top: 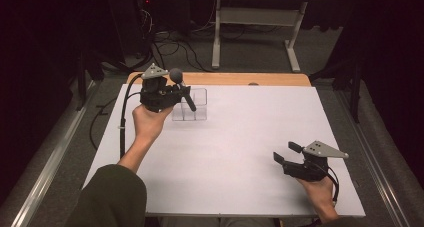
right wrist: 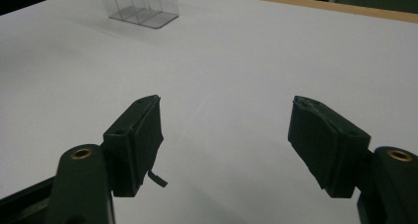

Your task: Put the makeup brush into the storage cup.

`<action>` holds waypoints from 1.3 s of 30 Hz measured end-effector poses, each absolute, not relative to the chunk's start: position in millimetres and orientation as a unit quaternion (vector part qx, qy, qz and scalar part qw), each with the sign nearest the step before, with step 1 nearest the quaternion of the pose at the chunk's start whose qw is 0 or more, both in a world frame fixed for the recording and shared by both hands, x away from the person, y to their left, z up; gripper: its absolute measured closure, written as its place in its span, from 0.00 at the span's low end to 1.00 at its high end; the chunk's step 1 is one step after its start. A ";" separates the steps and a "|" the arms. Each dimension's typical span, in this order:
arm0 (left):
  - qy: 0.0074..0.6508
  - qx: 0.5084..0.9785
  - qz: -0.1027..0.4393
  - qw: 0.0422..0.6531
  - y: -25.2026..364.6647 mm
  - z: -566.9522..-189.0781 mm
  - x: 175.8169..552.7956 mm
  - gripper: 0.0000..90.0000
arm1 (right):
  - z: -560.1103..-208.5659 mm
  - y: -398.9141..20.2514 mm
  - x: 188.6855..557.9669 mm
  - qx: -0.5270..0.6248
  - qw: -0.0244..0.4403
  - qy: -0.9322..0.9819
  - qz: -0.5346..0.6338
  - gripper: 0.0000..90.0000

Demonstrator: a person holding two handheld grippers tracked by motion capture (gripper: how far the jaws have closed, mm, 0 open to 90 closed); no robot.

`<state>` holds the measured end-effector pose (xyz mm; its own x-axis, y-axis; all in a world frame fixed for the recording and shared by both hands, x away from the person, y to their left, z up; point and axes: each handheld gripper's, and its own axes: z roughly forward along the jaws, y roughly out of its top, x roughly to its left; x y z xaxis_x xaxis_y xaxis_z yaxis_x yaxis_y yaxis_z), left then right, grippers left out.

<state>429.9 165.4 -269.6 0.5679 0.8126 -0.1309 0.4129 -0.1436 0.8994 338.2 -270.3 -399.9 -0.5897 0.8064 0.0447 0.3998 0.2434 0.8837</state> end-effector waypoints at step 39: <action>0.467 0.727 0.216 0.455 155.8 -275.1 473.4 0.78 | -400.0 -269.2 337.5 0.395 0.215 0.761 0.468 0.35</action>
